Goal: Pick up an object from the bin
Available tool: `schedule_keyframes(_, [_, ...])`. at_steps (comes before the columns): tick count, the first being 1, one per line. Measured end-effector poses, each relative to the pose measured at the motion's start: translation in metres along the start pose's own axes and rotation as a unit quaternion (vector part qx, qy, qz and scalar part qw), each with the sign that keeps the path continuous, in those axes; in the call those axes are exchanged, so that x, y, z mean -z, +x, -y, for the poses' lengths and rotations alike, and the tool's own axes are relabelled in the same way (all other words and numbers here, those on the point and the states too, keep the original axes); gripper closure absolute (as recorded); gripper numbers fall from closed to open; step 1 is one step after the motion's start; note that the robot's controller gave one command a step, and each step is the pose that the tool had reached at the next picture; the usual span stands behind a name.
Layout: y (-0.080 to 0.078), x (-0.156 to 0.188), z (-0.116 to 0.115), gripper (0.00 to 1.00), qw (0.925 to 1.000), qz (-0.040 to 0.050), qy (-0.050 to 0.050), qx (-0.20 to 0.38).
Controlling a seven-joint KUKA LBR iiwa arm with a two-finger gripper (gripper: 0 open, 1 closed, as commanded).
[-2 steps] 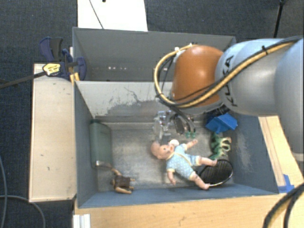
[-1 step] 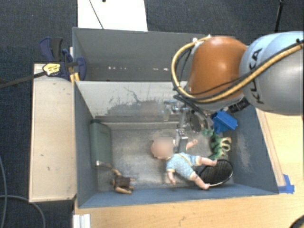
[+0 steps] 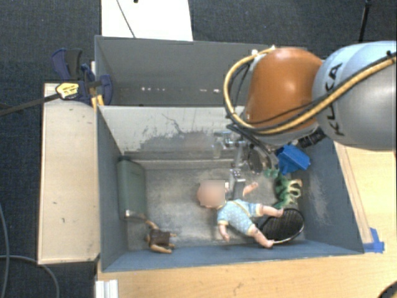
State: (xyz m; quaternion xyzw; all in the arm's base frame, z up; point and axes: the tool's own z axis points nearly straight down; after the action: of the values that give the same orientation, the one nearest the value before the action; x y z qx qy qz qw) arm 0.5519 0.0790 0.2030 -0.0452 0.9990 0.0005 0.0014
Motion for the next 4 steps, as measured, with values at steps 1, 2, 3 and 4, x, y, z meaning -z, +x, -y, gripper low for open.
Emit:
schedule_keyframes(1, [0.000,-0.001,0.000,0.00,1.0000,0.0006,0.000,0.000])
schedule_keyframes(2, [0.005,-0.044,0.004,0.00,0.9998,-0.0025,0.000,0.018])
schedule_keyframes(3, [0.001,-0.093,0.035,0.00,0.9999,0.0036,0.000,0.010])
schedule_keyframes(4, [0.010,-0.115,0.024,0.00,0.9982,-0.0037,0.002,-0.060])
